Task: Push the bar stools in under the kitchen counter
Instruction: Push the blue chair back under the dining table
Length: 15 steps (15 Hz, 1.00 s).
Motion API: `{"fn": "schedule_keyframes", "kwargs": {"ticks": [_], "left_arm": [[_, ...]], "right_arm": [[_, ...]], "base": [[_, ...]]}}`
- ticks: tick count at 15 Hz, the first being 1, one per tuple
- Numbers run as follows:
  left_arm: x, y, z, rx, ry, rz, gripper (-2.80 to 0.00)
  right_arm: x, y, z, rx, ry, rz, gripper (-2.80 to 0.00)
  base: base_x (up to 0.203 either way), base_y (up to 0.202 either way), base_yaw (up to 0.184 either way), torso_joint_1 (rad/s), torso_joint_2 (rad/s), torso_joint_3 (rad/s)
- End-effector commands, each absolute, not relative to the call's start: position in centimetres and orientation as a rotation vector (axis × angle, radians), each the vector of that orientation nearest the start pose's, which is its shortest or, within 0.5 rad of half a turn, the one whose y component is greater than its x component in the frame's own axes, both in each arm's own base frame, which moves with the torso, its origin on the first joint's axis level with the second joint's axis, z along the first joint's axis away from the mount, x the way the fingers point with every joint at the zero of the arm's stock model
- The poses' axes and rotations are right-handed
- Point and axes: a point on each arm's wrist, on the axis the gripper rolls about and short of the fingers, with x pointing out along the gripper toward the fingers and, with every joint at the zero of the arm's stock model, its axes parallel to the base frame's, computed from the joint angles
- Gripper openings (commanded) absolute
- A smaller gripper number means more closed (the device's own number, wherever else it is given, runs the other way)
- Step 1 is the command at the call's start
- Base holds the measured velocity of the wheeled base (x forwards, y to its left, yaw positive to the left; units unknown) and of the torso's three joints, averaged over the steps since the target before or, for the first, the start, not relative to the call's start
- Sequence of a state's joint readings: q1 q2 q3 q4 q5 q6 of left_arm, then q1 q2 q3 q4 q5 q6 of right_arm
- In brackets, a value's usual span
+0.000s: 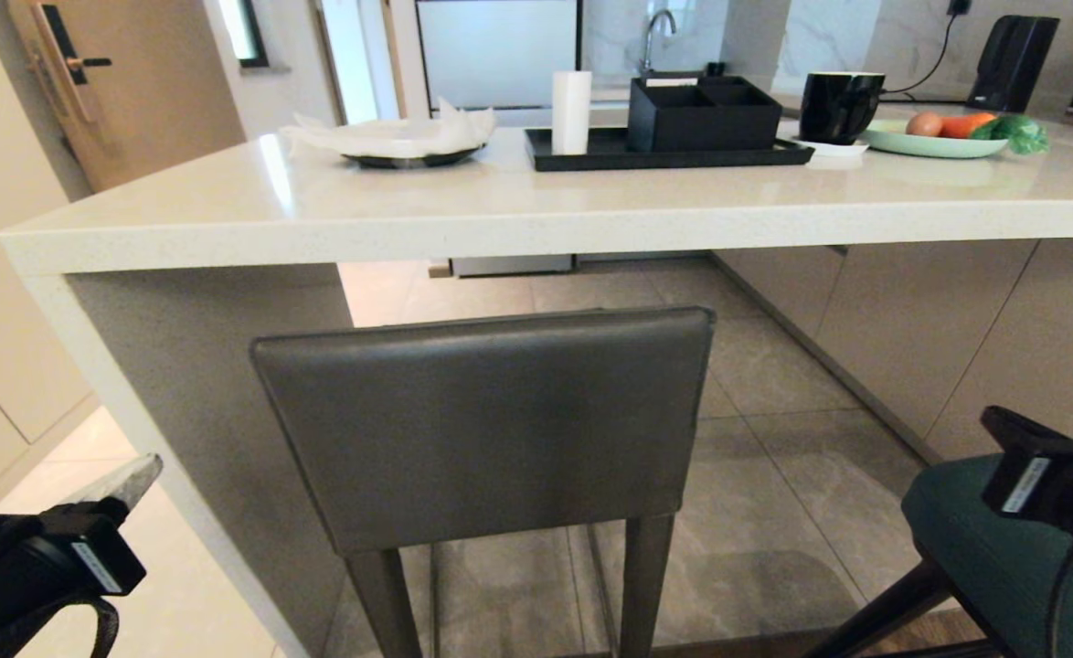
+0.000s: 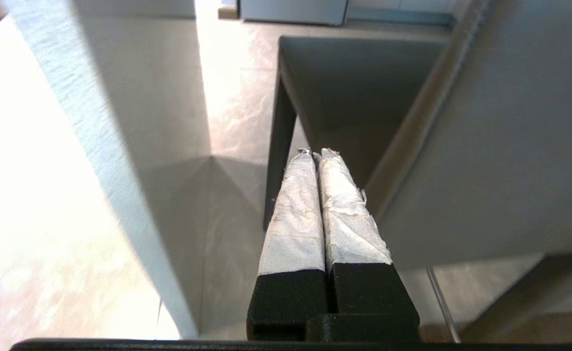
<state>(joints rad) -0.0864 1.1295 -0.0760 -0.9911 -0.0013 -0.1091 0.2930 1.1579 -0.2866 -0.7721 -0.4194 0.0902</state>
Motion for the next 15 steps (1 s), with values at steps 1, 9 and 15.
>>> {"fn": "schedule_keyframes", "kwargs": {"ticks": [1, 9, 15], "left_arm": [[9.6, -0.8, 16.5, -0.110, 0.019, -0.085, -2.80], [2.1, -0.2, 20.4, -0.109, -0.153, -0.095, -2.80], [-3.0, -0.1, 18.2, -0.095, -0.184, -0.104, -2.80]], "right_arm": [[11.7, 1.6, 18.9, 0.091, -0.014, -0.206, -2.80], [5.6, 0.1, 18.9, 0.129, -0.215, -0.206, -2.80], [0.4, -0.6, 17.0, 0.098, -0.332, -0.225, -2.80]], "base": [[0.000, 0.000, 0.000, 0.000, 0.00, 0.000], [0.000, 0.000, 0.000, 0.000, 0.00, 0.000], [0.000, 0.000, 0.000, 0.000, 0.00, 0.000]]}}
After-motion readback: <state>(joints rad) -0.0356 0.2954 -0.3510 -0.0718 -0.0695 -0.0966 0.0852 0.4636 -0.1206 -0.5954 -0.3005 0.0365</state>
